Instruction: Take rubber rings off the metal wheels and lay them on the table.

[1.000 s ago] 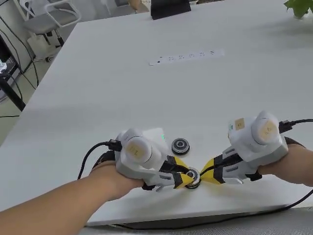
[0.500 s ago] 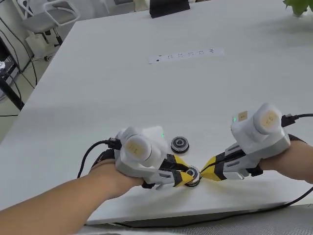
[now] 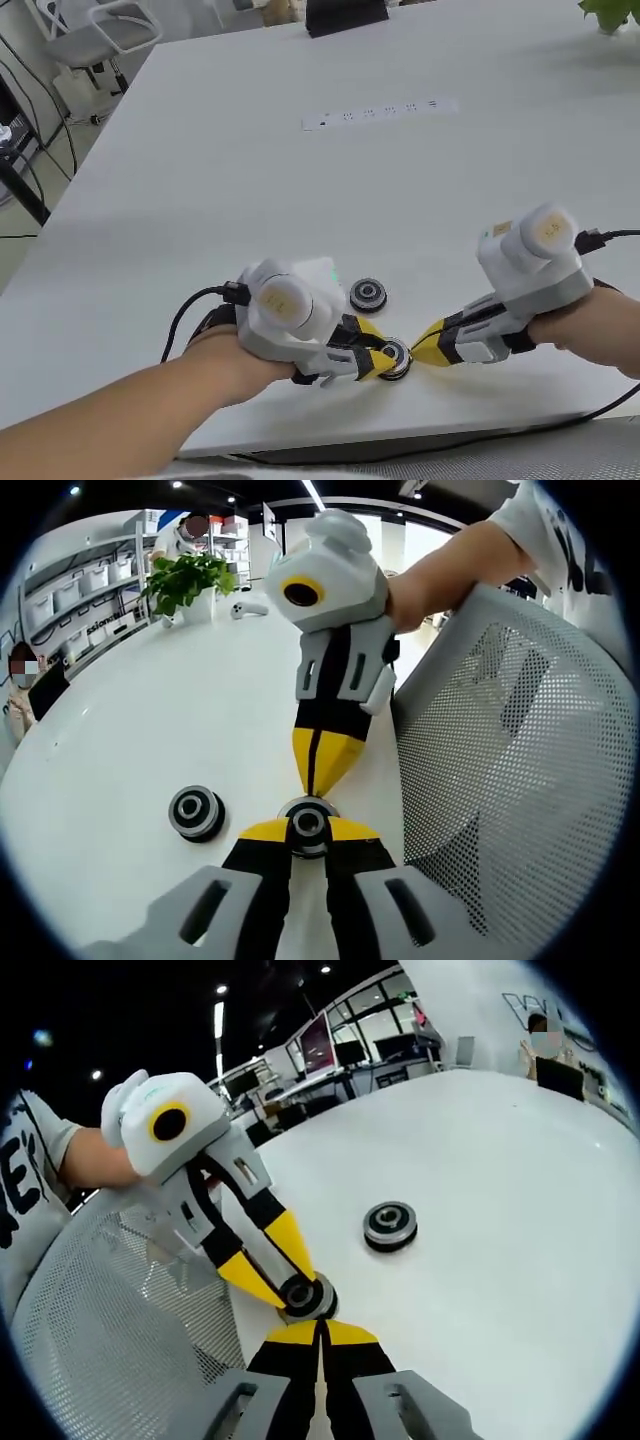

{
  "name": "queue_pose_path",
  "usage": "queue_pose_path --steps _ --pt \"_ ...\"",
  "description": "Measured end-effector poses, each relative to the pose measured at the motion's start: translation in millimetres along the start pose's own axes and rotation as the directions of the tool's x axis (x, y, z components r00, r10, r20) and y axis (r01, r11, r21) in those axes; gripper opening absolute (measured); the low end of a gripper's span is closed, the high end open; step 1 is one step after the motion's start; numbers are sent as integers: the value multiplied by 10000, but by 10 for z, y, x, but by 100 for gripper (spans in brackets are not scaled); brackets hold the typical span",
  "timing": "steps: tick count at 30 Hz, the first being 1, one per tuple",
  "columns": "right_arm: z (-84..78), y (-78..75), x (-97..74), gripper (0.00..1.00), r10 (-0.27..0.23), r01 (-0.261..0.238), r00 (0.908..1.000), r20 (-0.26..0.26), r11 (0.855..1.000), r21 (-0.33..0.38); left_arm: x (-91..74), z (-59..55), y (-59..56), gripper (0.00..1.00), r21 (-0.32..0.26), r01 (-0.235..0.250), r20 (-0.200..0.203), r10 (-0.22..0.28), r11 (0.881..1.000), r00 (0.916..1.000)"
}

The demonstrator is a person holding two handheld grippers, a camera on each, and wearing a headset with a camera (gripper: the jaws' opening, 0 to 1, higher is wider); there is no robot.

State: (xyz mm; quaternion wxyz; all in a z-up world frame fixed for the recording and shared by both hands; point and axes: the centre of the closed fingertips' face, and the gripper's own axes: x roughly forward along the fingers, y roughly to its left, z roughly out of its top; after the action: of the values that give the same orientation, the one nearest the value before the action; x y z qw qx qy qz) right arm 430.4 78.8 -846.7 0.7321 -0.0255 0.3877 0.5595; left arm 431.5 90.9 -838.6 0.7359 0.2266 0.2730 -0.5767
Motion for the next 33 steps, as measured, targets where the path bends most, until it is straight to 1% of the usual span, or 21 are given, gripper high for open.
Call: queue_pose_path --steps 2,6,8,10,16,24,33 --pt "35 13 -11 0 97 -101 9998 196 9998 179 1 1 0 7 -7 -8 -2 8 10000 10000" --pt "31 16 -27 0 145 -149 9997 218 9998 166 4 5 -1 7 -29 -26 -13 26 10000 10000" --pt "39 33 -25 0 215 -222 9995 235 9992 330 5 5 -1 7 -34 -30 -12 30 10000 10000" --pt "48 49 -20 0 271 -290 9993 275 9971 706 4 5 -4 7 -35 -30 -15 29 10000 10000" --pt "61 71 -9 0 243 -251 9994 249 9991 333 1 4 -7 7 -51 -50 -15 50 10000 10000" --pt "67 61 -2 0 237 -250 9993 275 9984 506 1 4 -5 7 -85 -51 -7 51 10000 10000" --pt "81 76 2 0 231 -243 9994 272 9988 435 0 -1 -2 7 -186 -31 2 31 9998 10000"
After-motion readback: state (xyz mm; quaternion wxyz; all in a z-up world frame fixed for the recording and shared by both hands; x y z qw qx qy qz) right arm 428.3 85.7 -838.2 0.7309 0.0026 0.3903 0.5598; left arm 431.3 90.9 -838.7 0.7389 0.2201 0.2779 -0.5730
